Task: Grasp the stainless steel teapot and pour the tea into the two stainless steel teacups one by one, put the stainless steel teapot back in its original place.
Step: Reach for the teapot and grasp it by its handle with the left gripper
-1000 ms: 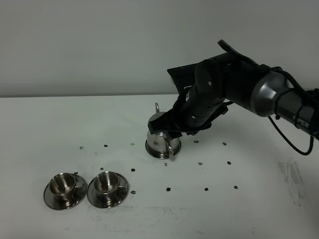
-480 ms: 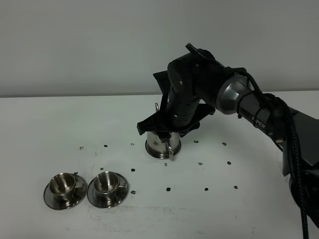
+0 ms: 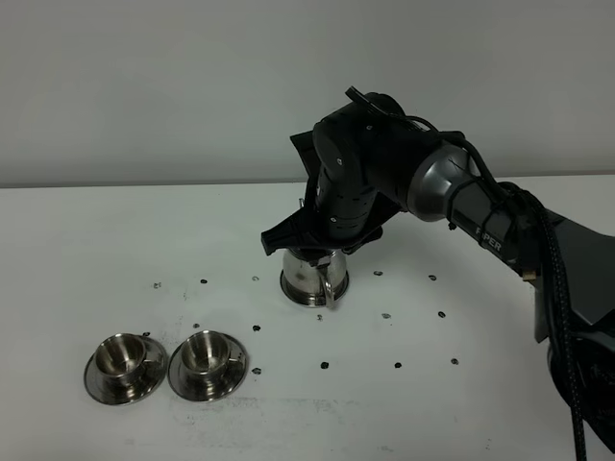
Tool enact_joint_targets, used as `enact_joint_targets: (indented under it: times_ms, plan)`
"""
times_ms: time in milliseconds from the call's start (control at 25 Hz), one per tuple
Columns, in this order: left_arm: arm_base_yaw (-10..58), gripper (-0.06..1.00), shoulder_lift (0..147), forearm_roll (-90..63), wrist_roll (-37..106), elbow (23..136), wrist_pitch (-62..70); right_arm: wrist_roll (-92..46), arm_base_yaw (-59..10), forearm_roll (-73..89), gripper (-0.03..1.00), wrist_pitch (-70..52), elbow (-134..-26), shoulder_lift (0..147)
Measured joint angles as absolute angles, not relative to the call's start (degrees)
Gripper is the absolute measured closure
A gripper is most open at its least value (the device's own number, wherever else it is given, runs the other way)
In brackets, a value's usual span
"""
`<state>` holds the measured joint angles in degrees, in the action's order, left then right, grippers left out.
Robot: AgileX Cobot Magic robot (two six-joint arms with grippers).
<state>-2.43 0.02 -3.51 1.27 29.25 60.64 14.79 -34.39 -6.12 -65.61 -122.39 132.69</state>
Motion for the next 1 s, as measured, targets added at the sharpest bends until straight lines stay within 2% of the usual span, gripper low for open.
enact_joint_targets:
  times_ms: [240,1000]
  plan:
    - [-2.43,0.46,0.02,-3.51,1.27,29.25,60.64,14.84,-34.78,-6.25,0.46,-66.59,-123.53,134.53]
    - [-2.43,0.46,0.02,-3.51,1.27,29.25,60.68,16.65,-35.06,-8.38,0.45,-65.28,-124.1,136.57]
